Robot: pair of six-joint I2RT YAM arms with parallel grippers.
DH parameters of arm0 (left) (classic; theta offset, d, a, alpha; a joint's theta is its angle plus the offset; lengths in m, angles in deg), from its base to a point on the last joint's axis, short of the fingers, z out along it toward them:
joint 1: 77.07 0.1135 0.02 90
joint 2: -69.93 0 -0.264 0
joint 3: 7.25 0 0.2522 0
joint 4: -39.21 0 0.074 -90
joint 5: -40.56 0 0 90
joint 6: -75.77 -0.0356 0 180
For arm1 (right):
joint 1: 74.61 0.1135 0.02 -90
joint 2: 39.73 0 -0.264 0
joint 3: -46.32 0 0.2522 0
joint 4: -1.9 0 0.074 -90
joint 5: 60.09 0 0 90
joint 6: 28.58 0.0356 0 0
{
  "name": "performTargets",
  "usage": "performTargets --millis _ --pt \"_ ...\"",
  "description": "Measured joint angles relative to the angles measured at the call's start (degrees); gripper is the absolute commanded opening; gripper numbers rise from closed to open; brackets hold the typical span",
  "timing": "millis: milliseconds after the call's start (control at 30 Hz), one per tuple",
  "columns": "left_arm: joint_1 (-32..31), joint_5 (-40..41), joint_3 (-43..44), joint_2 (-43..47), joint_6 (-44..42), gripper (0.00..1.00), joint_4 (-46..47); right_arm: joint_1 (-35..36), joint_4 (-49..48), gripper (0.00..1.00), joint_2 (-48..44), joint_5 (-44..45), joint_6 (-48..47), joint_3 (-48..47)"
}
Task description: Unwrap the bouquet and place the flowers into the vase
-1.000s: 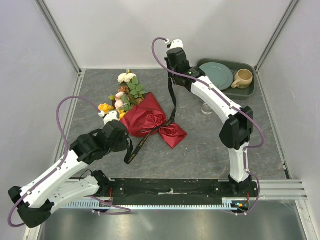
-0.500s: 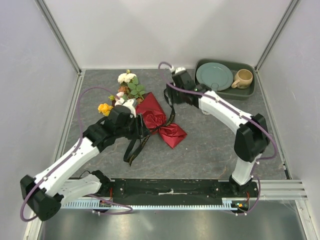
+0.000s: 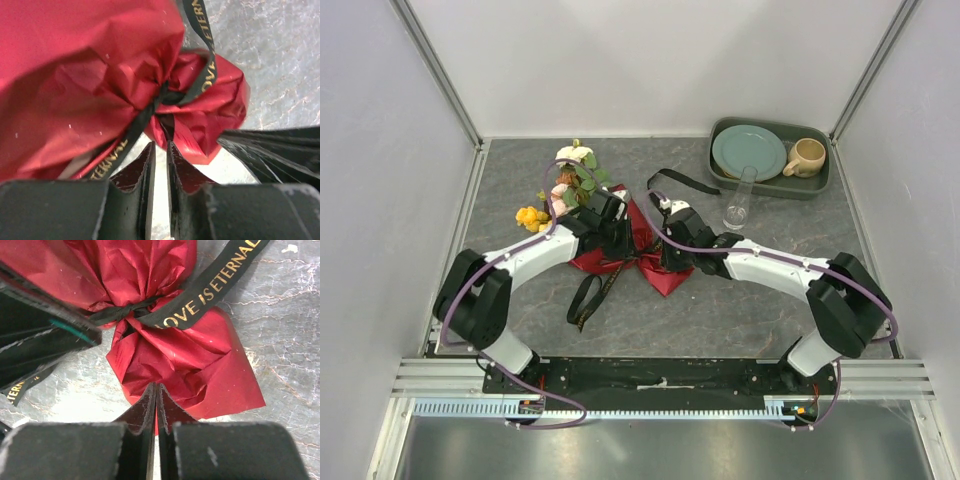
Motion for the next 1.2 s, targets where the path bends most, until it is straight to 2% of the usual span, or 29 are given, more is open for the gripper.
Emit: performTargets --millis 400,633,1067,1200 --pt "0.8 0.5 0.0 -6.3 -0.3 0.23 6.7 -0.3 -11.1 0.01 -2.3 0.6 4.8 8.6" --pt "0.4 1.6 0.0 -6.5 -0.5 0.34 8.6 -0.3 -13.1 0.01 -2.2 0.5 5.4 8.6" --pt "-0.6 4.2 0.0 -6.6 -2.2 0.35 9.1 -0.3 -13.8 0.0 -0.4 0.3 5.9 8.6" --pt "-1.1 4.2 0.4 -7.8 -2.9 0.31 9.2 -0.3 -13.9 0.0 0.0 -0.1 5.9 8.6"
